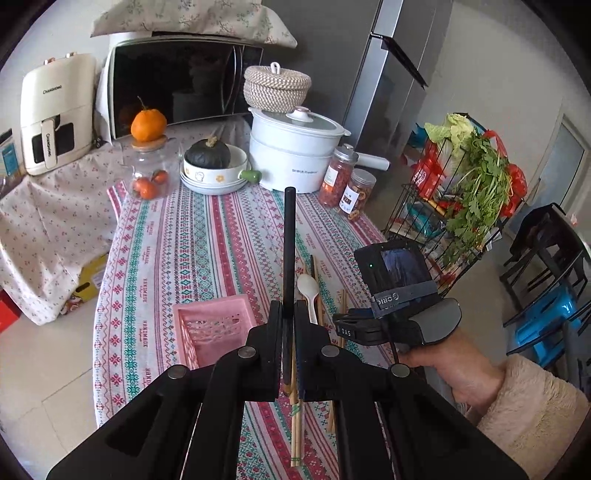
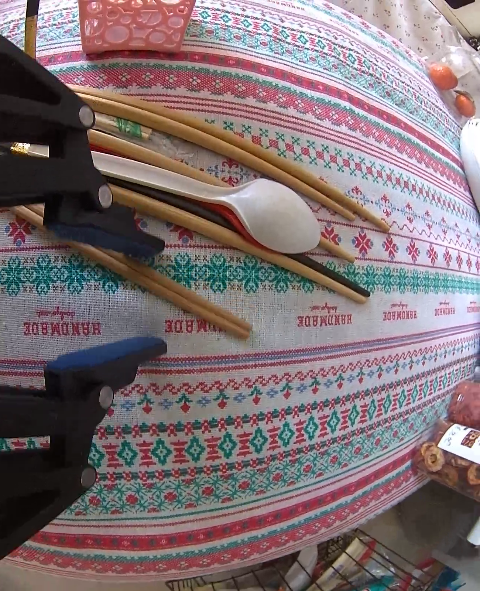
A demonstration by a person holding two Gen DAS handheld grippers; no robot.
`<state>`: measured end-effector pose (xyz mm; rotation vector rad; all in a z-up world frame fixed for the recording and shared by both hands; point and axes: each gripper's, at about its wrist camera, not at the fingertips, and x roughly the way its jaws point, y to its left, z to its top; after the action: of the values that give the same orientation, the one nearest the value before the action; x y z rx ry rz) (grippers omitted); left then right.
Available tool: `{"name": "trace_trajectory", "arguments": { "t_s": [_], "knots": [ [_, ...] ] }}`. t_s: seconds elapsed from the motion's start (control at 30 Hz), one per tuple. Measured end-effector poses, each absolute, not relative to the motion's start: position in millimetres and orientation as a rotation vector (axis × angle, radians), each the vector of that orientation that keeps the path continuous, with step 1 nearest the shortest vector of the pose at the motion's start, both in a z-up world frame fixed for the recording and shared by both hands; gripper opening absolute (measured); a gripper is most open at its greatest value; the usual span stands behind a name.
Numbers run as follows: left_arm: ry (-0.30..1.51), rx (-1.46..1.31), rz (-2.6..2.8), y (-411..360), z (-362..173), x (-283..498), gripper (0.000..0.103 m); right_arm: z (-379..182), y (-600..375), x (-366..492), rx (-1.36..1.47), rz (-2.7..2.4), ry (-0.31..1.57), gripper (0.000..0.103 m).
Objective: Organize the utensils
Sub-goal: 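Lift the black chopstick toward the pink basket with left while right grasps a wooden chopstick, then lower both chopsticks into the pink basket and open both grippers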
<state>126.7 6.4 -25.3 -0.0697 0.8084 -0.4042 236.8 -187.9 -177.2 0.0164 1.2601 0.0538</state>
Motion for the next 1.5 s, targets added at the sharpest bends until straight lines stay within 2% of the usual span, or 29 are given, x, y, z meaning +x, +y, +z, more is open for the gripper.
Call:
{"name": "trace_trajectory", "arguments": {
  "t_s": [0.1, 0.23, 0.4, 0.67, 1.0, 1.23, 1.5],
  "knots": [
    [0.797, -0.066, -0.399, 6.4, -24.7, 124.1, 0.006, -176.7, -190.7, 231.8, 0.057, 0.116, 1.254, 0.018],
    [0.782, -0.074, -0.403, 8.4, -22.7, 120.7, 0.006, -171.3, -203.9, 219.8, 0.154, 0.175, 1.244, 0.007],
    [0.734, -0.078, -0.409, 11.2, -10.4, 110.8, 0.006, -137.6, -212.0, 197.8, 0.153, 0.215, 1.136, 0.004],
    [0.619, -0.101, -0.401, 25.8, 25.7, 92.3, 0.006, -67.7, -216.8, 151.0, 0.141, 0.288, 0.907, 0.004],
    [0.493, -0.143, -0.336, 57.8, 63.6, 81.6, 0.006, -6.0, -212.9, 124.0, 0.195, 0.346, 0.696, 0.004],
    [0.498, -0.124, -0.277, 67.5, 56.1, 92.8, 0.006, 31.2, -192.9, 114.4, 0.162, 0.395, 0.573, 0.004],
    [0.553, -0.084, -0.267, 63.8, 39.3, 106.6, 0.006, 50.8, -169.7, 104.1, 0.113, 0.484, 0.539, 0.004]
  ]
}}
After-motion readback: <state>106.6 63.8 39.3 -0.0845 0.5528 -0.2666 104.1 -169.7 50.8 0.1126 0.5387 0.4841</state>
